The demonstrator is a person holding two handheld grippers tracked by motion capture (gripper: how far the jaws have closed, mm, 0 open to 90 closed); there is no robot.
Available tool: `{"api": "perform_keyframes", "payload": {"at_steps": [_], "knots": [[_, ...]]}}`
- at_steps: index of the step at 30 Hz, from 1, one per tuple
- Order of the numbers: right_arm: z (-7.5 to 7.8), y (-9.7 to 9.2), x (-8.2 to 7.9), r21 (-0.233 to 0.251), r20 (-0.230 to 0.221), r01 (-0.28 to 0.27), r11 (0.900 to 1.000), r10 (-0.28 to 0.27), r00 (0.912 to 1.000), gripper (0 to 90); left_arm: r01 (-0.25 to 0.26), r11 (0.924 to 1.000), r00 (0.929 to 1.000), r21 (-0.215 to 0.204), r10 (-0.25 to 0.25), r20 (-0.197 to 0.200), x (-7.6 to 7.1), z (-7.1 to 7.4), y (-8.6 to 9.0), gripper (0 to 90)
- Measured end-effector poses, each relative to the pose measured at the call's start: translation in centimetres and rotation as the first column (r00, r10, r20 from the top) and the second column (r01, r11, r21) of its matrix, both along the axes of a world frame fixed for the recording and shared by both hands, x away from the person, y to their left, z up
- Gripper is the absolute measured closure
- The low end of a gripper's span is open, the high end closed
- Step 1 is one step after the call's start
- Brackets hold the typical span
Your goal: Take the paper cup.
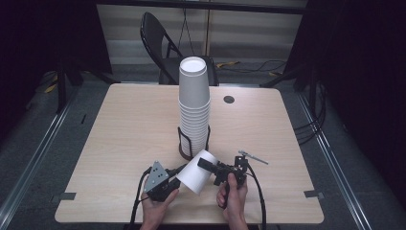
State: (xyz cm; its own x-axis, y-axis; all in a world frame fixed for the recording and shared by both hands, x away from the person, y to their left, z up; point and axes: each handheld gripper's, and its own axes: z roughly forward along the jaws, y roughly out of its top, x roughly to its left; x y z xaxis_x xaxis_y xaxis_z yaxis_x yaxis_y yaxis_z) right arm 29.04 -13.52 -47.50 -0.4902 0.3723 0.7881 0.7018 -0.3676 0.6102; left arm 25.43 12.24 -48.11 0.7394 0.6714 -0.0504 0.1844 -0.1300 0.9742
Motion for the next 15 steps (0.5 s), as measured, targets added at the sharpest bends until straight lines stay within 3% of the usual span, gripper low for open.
{"api": "perform_keyframes", "payload": {"at_steps": [3,7,15], "knots": [[0.2,-0.5,0.0,-0.032,0.042,0.026,0.9992,-0.025,0.9988,12.7,0.015,0.9998,0.9998,0.013,-0.015,-0.014,0.0,0.2,0.2,86.3],[0.2,-0.6,-0.1,-0.035,0.056,0.042,0.9985,-0.04,0.9976,12.8,0.014,0.9989,0.9997,0.044,-0.014,-0.02,0.1,0.4,0.6,86.3],[0.5,-1.2,-0.5,-0.105,0.167,0.076,0.9915,-0.058,0.9842,12.7,0.004,0.9979,0.9993,0.064,-0.002,-0.038,0.3,0.6,1.4,86.3]]}}
